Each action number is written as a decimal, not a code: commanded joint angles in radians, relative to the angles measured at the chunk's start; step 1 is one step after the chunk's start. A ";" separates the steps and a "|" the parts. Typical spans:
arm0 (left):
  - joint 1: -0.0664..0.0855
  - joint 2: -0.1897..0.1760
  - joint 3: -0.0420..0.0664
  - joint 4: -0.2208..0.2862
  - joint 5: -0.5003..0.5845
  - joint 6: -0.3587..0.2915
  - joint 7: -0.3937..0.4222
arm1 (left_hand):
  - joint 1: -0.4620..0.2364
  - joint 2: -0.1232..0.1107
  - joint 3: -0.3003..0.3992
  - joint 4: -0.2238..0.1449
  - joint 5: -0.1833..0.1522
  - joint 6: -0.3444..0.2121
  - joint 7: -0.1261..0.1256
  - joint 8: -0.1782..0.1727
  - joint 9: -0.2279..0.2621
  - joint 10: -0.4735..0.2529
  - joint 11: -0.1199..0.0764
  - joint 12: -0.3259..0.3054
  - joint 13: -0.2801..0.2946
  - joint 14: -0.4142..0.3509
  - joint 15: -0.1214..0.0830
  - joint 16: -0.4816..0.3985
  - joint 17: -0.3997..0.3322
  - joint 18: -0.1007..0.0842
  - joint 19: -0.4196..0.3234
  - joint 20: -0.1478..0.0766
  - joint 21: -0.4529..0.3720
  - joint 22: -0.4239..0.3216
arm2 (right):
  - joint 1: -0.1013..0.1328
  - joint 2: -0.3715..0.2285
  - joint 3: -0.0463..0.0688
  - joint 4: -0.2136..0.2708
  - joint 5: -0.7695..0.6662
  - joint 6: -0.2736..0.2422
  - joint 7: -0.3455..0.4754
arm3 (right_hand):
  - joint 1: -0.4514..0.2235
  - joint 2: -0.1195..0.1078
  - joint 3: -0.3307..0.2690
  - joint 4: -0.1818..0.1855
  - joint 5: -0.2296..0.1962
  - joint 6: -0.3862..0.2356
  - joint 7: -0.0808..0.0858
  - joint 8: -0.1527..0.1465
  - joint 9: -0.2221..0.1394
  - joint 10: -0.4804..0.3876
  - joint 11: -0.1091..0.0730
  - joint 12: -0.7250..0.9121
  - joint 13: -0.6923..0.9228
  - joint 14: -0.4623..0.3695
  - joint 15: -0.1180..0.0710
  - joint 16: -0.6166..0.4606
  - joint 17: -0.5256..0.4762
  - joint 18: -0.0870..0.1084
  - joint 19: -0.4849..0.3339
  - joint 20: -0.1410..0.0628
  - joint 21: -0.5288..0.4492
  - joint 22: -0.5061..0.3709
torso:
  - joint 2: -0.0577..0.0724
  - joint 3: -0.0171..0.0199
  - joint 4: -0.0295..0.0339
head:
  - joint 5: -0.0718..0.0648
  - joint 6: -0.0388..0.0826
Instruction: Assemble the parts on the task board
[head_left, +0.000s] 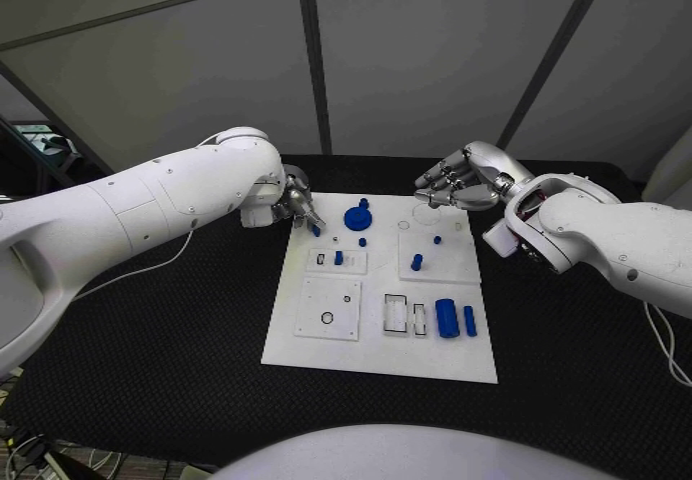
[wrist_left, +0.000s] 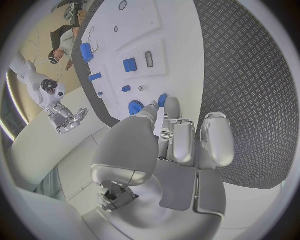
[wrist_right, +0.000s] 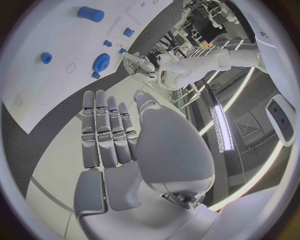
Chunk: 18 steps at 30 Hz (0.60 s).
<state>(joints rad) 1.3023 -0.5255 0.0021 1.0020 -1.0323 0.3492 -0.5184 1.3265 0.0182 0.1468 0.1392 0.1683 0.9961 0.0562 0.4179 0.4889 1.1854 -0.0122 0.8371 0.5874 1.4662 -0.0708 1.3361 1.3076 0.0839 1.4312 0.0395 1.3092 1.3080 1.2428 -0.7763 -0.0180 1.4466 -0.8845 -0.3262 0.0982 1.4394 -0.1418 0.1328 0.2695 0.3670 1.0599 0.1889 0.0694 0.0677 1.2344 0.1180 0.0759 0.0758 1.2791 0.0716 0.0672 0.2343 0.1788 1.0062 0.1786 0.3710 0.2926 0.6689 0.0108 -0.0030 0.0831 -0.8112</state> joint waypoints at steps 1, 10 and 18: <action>0.001 -0.002 0.000 -0.001 0.038 0.015 0.010 | 0.021 0.007 0.030 -0.013 -0.005 0.004 -0.003 -0.006 0.000 0.004 -0.007 -0.007 -0.006 0.041 -0.005 0.004 0.012 -0.015 0.003 -0.004 0.005 0.009 | 0.001 0.001 0.001 0.000 0.001 0.006 0.003 | -0.002 0.008 0.000 -0.001 0.006 -0.007 -0.003 -0.003 0.000 -0.007 0.002 -0.002 -0.002 -0.003 0.002 -0.003 -0.002 0.003 0.004 0.004 -0.004 -0.002 | 0.000 0.0000 0.0002 | -0.001 -0.002; 0.001 -0.018 0.000 0.017 0.054 -0.014 0.019 | 0.021 0.009 0.167 -0.048 -0.007 0.002 0.002 -0.004 0.007 0.021 -0.005 -0.008 -0.014 0.042 -0.003 0.004 0.013 -0.015 0.004 -0.003 0.007 0.016 | 0.001 0.001 0.001 -0.001 0.001 0.006 0.004 | -0.002 0.008 0.000 -0.001 0.006 -0.007 -0.003 -0.003 0.000 -0.007 0.002 -0.002 -0.002 -0.003 0.002 -0.003 -0.002 0.003 0.004 0.004 -0.004 -0.002 | 0.000 -0.0005 0.0001 | -0.003 -0.002; 0.001 -0.076 0.001 0.110 0.089 -0.082 0.031 | -0.014 -0.054 0.310 -0.096 0.003 -0.001 -0.001 0.016 0.035 0.043 -0.008 0.009 -0.002 0.043 -0.007 0.007 0.016 -0.017 0.010 -0.006 0.013 0.027 | 0.001 -0.001 0.001 -0.003 0.001 0.005 0.005 | -0.002 0.009 0.001 -0.001 0.007 -0.007 -0.003 -0.003 0.000 -0.007 0.002 -0.002 -0.002 -0.003 0.002 -0.002 -0.002 0.003 0.004 0.005 -0.005 -0.002 | -0.002 0.0001 0.0020 | 0.000 -0.005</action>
<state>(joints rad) 1.3015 -0.5948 0.0019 1.0945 -0.9745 0.3171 -0.5064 1.3115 -0.0286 0.3590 0.1376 0.1664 0.9961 0.0560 0.4307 0.5222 1.2210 -0.0193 0.8417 0.5837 1.4671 -0.0716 1.3364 1.3075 0.0839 1.4348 0.0358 1.3165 1.3078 1.2426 -0.7771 -0.0180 1.4433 -0.8845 -0.3249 0.0981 1.4394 -0.1418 0.1328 0.2695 0.3711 1.0568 0.1858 0.0694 0.0677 1.2344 0.1180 0.0759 0.0749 1.2791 0.0715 0.0672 0.2336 0.1787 1.0062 0.1786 0.3710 0.2919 0.6673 0.0105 -0.0017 0.0812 -0.8149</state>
